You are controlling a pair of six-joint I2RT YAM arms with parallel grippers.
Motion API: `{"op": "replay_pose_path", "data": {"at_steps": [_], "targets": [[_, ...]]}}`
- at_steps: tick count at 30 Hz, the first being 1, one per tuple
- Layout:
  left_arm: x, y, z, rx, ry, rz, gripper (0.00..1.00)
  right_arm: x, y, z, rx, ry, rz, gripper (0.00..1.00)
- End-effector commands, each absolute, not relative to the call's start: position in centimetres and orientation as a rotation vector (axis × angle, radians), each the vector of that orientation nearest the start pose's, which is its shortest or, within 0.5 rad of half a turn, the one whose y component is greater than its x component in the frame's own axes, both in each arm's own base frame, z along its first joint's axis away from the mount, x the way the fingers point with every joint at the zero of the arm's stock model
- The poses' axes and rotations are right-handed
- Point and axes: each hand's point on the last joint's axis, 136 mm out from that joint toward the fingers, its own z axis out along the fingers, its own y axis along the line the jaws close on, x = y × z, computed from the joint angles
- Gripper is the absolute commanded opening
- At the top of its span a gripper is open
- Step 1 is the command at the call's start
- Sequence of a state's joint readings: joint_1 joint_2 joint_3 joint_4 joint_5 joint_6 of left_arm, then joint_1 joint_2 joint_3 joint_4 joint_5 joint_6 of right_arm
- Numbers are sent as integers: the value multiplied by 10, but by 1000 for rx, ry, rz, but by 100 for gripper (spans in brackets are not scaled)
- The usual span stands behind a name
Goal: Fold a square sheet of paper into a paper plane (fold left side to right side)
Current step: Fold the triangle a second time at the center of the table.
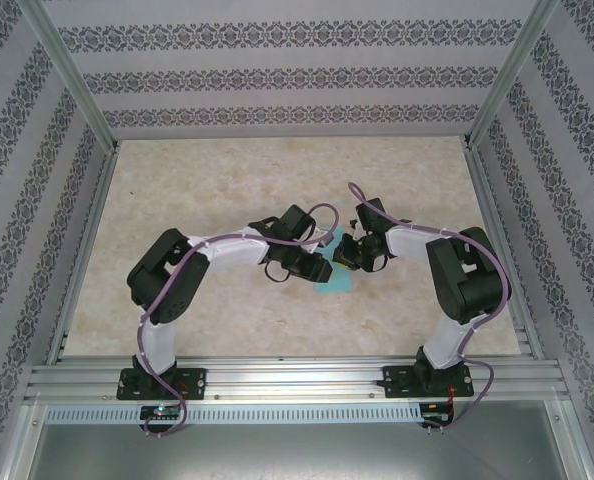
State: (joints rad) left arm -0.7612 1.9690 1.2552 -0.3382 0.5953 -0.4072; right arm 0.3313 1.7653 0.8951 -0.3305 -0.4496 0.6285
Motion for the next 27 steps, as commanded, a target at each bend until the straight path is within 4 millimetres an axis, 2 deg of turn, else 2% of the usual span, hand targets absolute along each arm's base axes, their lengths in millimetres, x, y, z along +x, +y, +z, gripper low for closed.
{"op": "replay_pose_path", "data": {"at_steps": [1,4,9,16,23,27], "targets": [[267,-399,49,733,2719,-1189,31,310,167,-10,352,2951,698,11],[267,-404,43,745,2729,-1184,31,310,167,-11,354,2951,697,11],[263,-392,26,749,2792,-1091,31,309,166,-10,350,2953,691,11],[230,-364,9,779,2895,-1024,31,309,165,-9,343,2958,677,11],[198,-354,14,876,2923,-989,31,310,165,-9,344,2958,676,11],[197,-354,24,884,2898,-993,31,312,167,-7,333,2950,689,11]]}}
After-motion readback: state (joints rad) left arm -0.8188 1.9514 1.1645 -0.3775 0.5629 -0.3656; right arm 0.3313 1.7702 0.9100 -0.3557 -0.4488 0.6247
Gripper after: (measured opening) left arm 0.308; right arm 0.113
